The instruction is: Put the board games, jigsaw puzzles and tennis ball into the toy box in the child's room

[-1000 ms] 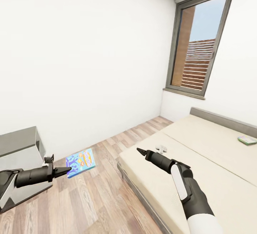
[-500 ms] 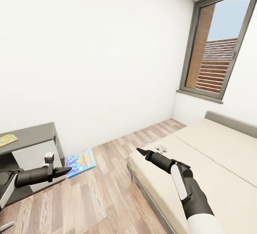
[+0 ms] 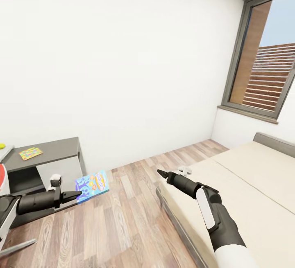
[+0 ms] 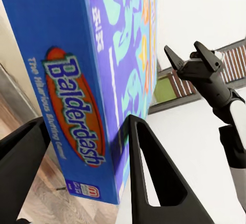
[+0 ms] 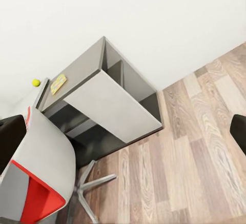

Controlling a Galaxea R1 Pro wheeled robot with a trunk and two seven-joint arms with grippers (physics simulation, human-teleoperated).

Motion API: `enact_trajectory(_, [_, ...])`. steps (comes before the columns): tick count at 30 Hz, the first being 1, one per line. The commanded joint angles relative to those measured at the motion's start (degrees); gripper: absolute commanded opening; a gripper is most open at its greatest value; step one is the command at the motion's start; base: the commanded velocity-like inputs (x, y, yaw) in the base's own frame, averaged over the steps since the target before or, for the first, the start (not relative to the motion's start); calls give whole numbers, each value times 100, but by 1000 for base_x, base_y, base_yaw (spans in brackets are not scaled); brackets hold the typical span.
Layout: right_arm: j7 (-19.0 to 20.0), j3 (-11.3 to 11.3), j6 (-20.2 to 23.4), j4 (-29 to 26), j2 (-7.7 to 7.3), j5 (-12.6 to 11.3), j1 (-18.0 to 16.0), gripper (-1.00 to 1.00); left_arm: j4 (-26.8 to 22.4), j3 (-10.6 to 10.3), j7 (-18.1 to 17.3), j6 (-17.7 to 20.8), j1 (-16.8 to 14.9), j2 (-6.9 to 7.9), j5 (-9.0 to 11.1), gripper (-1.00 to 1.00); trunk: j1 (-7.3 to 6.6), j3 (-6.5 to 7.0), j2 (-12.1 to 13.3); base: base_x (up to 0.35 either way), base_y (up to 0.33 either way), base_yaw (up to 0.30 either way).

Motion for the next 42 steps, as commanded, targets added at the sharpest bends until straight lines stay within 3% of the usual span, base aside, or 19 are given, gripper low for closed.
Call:
enact_trajectory(1, [14, -19, 47, -4, 7, -23, -3, 100, 3, 1, -7, 47, -4, 0, 30, -100, 2, 0, -5, 0, 0, 214])
enact_trajectory(10, [21, -35, 47, -4, -3, -55, 0, 100, 4, 1, -13, 15, -4, 1, 31, -100, 2, 20, -5, 176, 93, 201])
enact_trajectory(35, [14, -22, -160, -4, 11, -38, -2, 100, 93, 13, -7, -25, -4, -8, 31, -100, 2, 22, -5, 241, 185, 12])
enact_trajectory(42, [21, -21, -156, -4, 2, -73, -2, 100, 150, 19, -7, -72, -4, -8, 31, -100, 2, 39, -5, 182, 247, 212])
